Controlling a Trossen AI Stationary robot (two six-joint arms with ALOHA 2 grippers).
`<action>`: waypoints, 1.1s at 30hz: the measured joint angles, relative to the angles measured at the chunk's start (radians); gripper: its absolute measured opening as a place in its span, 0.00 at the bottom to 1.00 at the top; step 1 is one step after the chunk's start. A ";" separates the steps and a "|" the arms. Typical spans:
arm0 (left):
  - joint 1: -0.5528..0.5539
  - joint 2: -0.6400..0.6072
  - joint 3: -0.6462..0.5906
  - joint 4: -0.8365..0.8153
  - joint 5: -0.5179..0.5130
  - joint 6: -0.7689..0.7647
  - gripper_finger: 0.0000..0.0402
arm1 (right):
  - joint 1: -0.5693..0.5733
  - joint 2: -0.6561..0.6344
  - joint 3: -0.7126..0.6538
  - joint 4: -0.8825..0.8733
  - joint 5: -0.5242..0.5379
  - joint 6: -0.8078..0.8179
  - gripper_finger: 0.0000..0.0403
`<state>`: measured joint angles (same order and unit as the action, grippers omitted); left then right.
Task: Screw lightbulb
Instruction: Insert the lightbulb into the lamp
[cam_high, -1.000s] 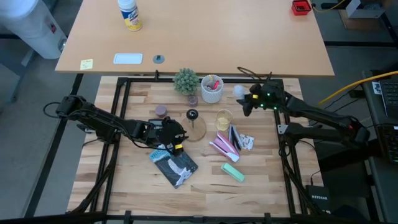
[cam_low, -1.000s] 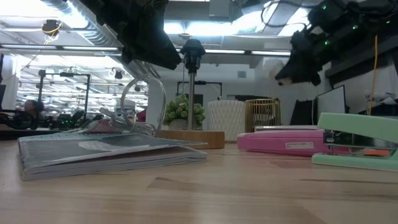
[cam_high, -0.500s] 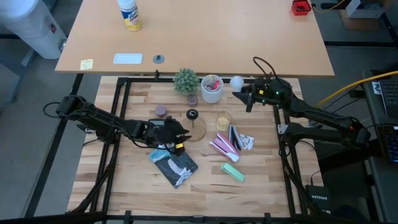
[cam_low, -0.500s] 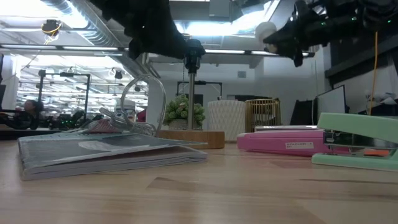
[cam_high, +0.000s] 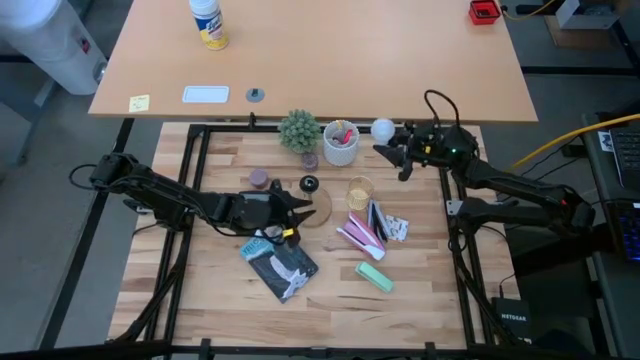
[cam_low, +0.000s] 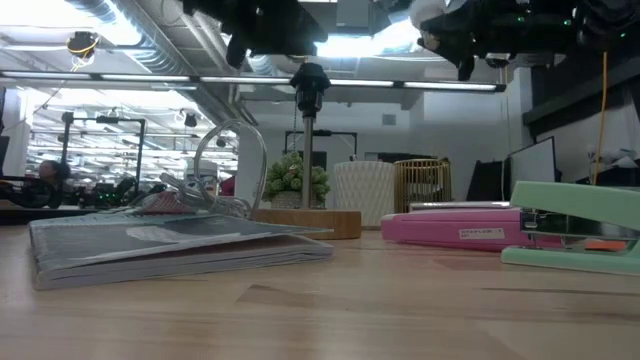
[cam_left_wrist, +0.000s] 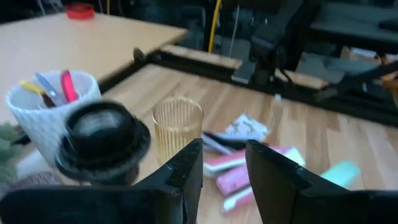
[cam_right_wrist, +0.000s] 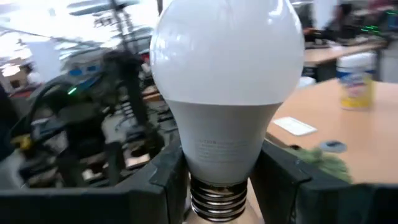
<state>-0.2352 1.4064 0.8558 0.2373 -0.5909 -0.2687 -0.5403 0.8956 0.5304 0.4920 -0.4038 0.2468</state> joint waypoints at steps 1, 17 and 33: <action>0.000 -0.004 0.000 0.014 -0.008 0.015 0.28 | 0.021 0.012 0.000 0.015 -0.001 -0.019 0.37; -0.004 -0.145 0.000 0.035 -0.202 0.088 0.28 | 0.261 0.354 0.000 0.374 0.080 -0.154 0.37; 0.048 -0.133 0.000 0.035 -0.205 0.062 0.28 | 0.347 0.667 0.260 0.446 0.077 -0.203 0.37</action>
<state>-0.1868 1.2732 0.8558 0.2722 -0.7963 -0.2065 -0.1933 1.5628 0.7900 0.9379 -0.3271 0.0438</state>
